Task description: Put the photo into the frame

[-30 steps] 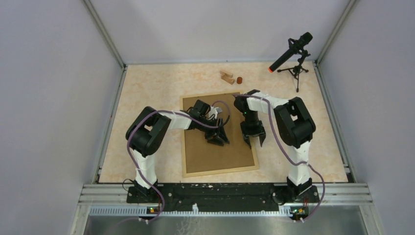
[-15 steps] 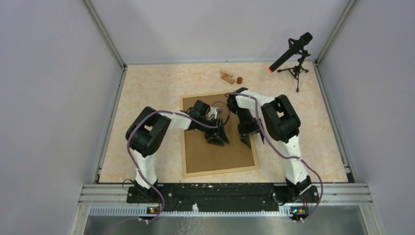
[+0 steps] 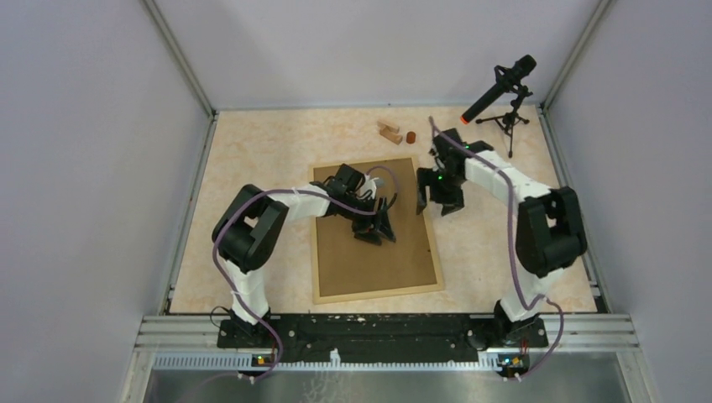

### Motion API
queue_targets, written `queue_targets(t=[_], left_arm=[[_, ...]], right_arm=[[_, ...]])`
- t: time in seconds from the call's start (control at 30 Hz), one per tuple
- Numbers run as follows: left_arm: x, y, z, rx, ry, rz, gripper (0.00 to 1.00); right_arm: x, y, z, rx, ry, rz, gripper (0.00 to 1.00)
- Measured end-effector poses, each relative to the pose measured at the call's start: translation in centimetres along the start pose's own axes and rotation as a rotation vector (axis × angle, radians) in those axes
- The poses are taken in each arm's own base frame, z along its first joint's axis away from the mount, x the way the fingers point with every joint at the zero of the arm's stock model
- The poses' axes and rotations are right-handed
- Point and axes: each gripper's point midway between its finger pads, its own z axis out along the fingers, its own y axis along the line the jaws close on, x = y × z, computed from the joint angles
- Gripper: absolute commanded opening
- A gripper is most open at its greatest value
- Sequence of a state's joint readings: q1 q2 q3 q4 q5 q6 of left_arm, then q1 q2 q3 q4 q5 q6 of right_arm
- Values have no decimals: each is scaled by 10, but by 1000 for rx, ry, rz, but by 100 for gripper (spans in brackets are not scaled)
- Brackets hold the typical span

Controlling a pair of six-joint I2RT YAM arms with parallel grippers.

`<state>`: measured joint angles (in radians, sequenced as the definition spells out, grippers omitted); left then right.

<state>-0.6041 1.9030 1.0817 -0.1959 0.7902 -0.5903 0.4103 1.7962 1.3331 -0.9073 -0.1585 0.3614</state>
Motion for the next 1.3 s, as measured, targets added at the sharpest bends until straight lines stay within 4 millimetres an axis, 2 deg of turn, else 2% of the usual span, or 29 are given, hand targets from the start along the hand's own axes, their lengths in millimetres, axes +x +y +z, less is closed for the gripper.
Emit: queue_targets(t=[0.13,0.2,0.27,0.4,0.5,0.97,1.3], left_arm=[[-21,-5,-11,-23,-44,14,68],[-34,-7,-18,-20,-74,18,67],[-50,-6,-27,-15,-109,12,67],[-71,13,-34,-22,-148,-26,67],[-71,31,-30,-40,-137,-69,67],[-70,36,-31,-4,-129,-81,67],[-69,35,-31,5,-128,-78,67]], right_arm=[[-37,-25,-28,-59,-166,71,44],[-50,-35,-27,-74,-195,97,36],[-54,-36,-14,-91,-181,96,32],[-48,-35,21,-110,-92,85,32],[-40,-34,37,-125,-39,75,32],[-30,-17,46,-200,-31,23,33],[-27,-25,43,-226,-34,59,34]])
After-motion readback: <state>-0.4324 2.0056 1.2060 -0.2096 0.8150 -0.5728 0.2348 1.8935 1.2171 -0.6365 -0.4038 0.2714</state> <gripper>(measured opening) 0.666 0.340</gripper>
